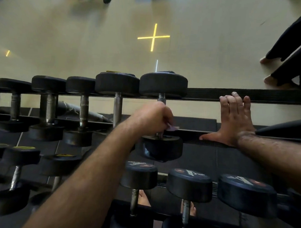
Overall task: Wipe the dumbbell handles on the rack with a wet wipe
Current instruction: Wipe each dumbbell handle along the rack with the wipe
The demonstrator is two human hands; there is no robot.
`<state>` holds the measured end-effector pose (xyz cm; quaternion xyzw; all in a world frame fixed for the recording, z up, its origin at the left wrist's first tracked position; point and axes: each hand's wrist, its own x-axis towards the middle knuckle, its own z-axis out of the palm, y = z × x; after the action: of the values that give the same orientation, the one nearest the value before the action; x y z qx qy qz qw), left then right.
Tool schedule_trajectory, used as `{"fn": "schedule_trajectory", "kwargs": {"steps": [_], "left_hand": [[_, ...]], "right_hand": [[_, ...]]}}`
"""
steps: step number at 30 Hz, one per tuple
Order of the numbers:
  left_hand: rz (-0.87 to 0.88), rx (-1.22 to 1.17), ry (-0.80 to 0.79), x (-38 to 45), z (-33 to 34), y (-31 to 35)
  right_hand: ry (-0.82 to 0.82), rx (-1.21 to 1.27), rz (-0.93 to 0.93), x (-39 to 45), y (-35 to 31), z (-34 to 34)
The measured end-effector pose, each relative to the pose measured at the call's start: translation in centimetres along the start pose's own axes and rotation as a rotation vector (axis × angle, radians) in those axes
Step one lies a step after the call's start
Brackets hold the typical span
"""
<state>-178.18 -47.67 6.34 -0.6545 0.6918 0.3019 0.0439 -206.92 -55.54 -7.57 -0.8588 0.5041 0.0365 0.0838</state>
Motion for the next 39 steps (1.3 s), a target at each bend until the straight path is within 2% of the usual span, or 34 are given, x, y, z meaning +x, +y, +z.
{"fn": "schedule_trajectory", "kwargs": {"steps": [3,6,9,12,15,16,18,20,23,25,26,28,30,32,35,37,39], "left_hand": [[-0.007,0.04,-0.136,-0.6,2.2,0.5],[-0.116,-0.066,-0.205,-1.7,-0.9,-2.4],[-0.193,0.016,-0.072,-1.4,-1.1,-2.3],[-0.173,0.109,-0.105,-0.9,1.7,0.8],[-0.182,-0.095,-0.121,-0.8,0.7,0.1],[-0.222,-0.092,-0.071,-0.6,0.3,-0.6],[-0.386,0.072,0.036,-0.3,0.8,-1.0],[-0.489,0.172,0.016,-0.4,2.5,-0.2],[-0.472,-0.079,-0.013,-0.7,3.0,-1.1],[-0.5,-0.319,0.061,-1.0,1.6,-2.4],[-0.542,-0.326,0.132,-0.9,1.1,-2.9],[-0.647,-0.169,0.204,-0.6,1.2,-2.8],[-0.65,-0.106,0.13,-0.4,2.5,-1.3],[-0.613,-0.148,0.06,-0.7,3.3,-0.1],[-0.683,-0.256,0.157,-0.8,2.1,-1.2],[-0.754,-0.18,0.229,-0.5,1.8,-1.6],[-0.744,-0.1,0.14,-0.3,2.4,-0.5]], "right_hand": [[0.013,0.006,-0.011,0.1,0.0,0.0],[0.017,0.003,-0.008,0.2,0.2,0.2],[0.01,0.011,-0.004,0.1,0.0,0.1],[0.014,0.017,-0.002,0.1,-0.1,-0.1],[0.012,0.02,-0.003,0.3,-0.2,-0.1],[0.006,0.016,0.0,0.3,-0.1,0.0],[-0.01,0.009,0.001,0.0,-0.1,0.0],[-0.005,0.004,0.002,0.1,0.1,0.0],[0.0,0.006,-0.009,0.3,0.1,0.0],[-0.02,-0.002,-0.001,0.2,0.1,0.0],[-0.026,-0.009,0.003,0.1,0.1,0.0],[-0.024,-0.006,0.001,0.1,0.1,-0.1],[-0.011,0.002,0.0,0.2,0.1,-0.1],[-0.014,0.003,-0.007,0.3,0.1,0.0],[-0.022,0.009,0.0,0.3,0.2,0.1],[-0.039,0.012,0.003,0.1,0.2,0.1],[-0.043,0.006,-0.001,0.1,0.2,0.1]]}}
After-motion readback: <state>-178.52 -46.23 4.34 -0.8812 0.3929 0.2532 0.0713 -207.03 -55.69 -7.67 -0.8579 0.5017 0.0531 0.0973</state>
